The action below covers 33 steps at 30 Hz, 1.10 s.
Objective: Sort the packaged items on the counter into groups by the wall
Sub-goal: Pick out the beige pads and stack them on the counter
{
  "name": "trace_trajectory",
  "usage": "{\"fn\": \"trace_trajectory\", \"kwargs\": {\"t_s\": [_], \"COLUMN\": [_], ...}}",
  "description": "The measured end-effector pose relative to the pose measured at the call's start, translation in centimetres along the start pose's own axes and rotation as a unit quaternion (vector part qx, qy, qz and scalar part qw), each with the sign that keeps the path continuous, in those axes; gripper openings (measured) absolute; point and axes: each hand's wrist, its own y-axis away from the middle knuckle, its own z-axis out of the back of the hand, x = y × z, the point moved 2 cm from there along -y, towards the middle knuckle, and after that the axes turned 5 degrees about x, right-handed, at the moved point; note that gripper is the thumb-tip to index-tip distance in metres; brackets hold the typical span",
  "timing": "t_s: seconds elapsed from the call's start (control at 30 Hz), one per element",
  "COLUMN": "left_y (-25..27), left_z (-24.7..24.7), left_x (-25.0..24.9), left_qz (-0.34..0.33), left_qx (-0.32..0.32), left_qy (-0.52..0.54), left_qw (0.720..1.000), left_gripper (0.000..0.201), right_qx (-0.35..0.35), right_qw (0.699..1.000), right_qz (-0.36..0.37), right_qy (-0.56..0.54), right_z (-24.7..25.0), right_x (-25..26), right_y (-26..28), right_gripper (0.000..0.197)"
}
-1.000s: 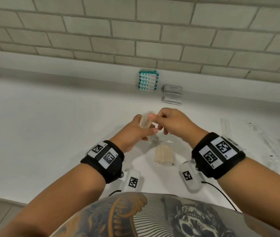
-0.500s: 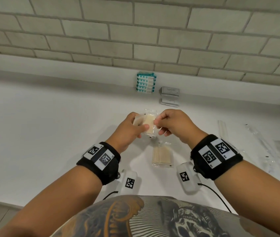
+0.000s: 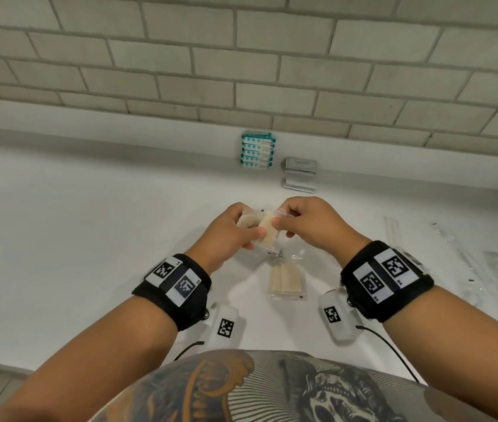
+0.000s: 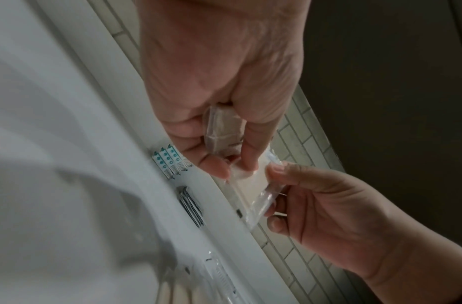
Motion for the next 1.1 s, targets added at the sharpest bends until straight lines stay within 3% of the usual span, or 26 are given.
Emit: {"fn": "trace_trajectory", "kwargs": {"t_s": [0.17, 0.3, 0.37, 0.43, 0.47, 0.6, 0.73, 0.83, 0.9, 0.97, 1.0, 1.1], "left_y": [0.0, 0.0, 0.0, 0.1, 0.1, 0.1, 0.4, 0.2, 0.1, 0.1, 0.0, -0.4], "left_z": [-0.2, -0.4, -0.5, -0.5, -0.3, 0.3, 0.5, 0.7, 0.8, 0.8, 0.6, 0.1], "left_x": [-0.1, 0.0, 0.1, 0.2, 0.2, 0.4, 0.5, 0.6, 0.7, 0.8, 0.9, 1.2], "left_qz": [0.012, 0.013, 0.014, 0.025, 0.034, 0.069, 0.088, 0.103, 0.107, 0.114, 0.113, 0.082], "left_qx": [0.008, 0.013, 0.015, 0.017, 0.017, 0.020, 0.048, 0.061, 0.047, 0.019, 0.011, 0.013], "left_qy": [0.028, 0.006, 0.037, 0.080, 0.096, 0.185, 0.268, 0.303, 0.296, 0.240, 0.204, 0.130], "left_qw": [1.000, 1.000, 0.999, 0.996, 0.995, 0.980, 0.958, 0.945, 0.948, 0.964, 0.972, 0.988], "left_gripper": [0.022, 0.020, 0.021, 0.025, 0.029, 0.028, 0.032, 0.058, 0.054, 0.031, 0.022, 0.026], "right_qx": [-0.019, 0.022, -0.004, -0.068, -0.080, 0.025, 0.172, 0.140, 0.072, 0.010, 0.000, 0.015], "right_qw": [0.998, 0.999, 0.998, 0.975, 0.971, 0.987, 0.948, 0.941, 0.957, 0.987, 0.995, 0.999], "right_qz": [-0.004, -0.006, 0.008, 0.013, 0.004, -0.055, -0.089, -0.093, -0.074, -0.049, -0.043, -0.044], "right_qy": [-0.067, -0.031, 0.063, 0.213, 0.227, 0.146, 0.254, 0.292, 0.271, 0.155, 0.086, -0.027], "right_z": [1.4, 1.7, 2.0, 2.7, 3.1, 3.1, -0.1, -1.5, -1.3, -0.8, -0.6, -0.5], "right_x": [-0.1, -0.1, -0.3, -0.6, -0.8, -1.4, -3.1, -4.4, -3.9, -2.6, -1.8, -0.1], "right_y": [-0.1, -0.1, -0.4, -0.8, -0.9, -0.6, -0.2, -0.3, -0.5, -0.5, -0.5, -0.4], "right_gripper": [0.006, 0.001, 0.009, 0.016, 0.016, 0.016, 0.020, 0.020, 0.025, 0.025, 0.029, 0.035]}}
